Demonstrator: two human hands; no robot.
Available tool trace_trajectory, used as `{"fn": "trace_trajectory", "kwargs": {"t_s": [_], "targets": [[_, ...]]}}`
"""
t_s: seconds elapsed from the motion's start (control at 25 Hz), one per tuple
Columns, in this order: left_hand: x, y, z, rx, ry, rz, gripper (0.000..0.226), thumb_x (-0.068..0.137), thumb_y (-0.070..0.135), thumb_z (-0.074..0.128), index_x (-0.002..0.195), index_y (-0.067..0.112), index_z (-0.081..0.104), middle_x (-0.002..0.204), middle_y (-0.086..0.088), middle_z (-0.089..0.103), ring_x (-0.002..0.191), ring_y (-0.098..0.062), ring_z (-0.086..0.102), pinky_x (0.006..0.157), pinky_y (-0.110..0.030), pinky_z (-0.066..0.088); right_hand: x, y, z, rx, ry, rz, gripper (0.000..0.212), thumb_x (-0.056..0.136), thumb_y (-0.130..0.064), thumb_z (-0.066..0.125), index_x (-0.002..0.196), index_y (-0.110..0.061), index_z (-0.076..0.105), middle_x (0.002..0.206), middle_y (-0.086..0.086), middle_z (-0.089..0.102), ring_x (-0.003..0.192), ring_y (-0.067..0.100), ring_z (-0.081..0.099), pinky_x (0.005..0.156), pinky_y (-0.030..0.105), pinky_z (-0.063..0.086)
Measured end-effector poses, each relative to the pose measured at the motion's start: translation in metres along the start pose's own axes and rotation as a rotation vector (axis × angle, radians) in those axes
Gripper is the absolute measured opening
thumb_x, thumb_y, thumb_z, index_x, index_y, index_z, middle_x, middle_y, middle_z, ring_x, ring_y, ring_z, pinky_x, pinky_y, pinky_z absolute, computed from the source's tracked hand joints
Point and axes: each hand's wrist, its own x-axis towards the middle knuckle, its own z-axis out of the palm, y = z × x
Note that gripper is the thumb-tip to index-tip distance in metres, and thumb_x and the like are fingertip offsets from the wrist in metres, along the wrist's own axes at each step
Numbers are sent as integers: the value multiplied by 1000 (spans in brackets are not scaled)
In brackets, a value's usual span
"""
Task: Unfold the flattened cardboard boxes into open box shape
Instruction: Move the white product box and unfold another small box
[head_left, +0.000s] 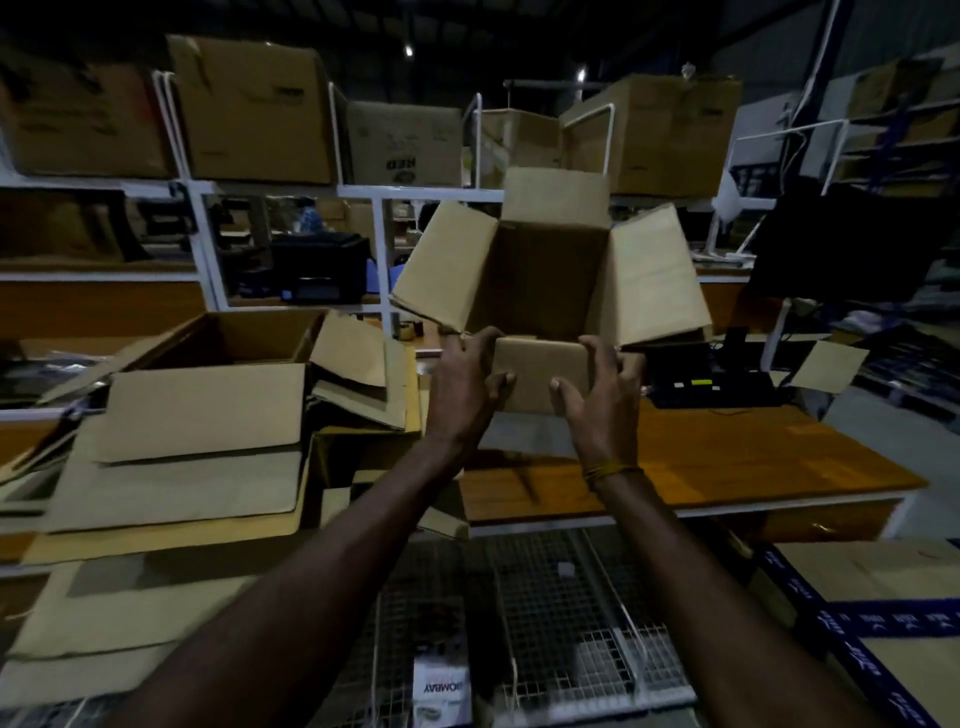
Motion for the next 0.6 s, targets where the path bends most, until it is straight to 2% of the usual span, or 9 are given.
{"fn": "trace_trajectory", "kwargs": {"t_s": [0.16, 0.36, 0.6], "targets": [[25, -22, -68, -15, 69, 59, 52, 89, 24, 70, 137, 21, 51, 123, -12, 50, 108, -20, 52, 88, -32, 50, 8, -72, 20, 21, 69, -37, 54, 83, -14, 77, 131, -18, 53, 131, 13, 36, 114, 18, 44, 94, 23, 41], [46, -62, -158, -21, 155, 103, 49, 89, 20, 70, 135, 21, 54, 124, -12, 48, 103, -9, 43, 86, -24, 42, 7, -162, 63, 63, 124, -105, 56, 82, -16, 77, 132, -21, 52, 130, 12, 37, 111, 11, 38, 92, 25, 46], [58, -120, -246, 30, 252, 116, 48, 89, 17, 70, 134, 19, 55, 124, -14, 52, 110, -21, 52, 89, -27, 46, 1, -249, 122, 153, 91, -189, 55, 82, -17, 77, 131, -20, 53, 129, 13, 38, 109, 12, 43, 90, 21, 42]]}}
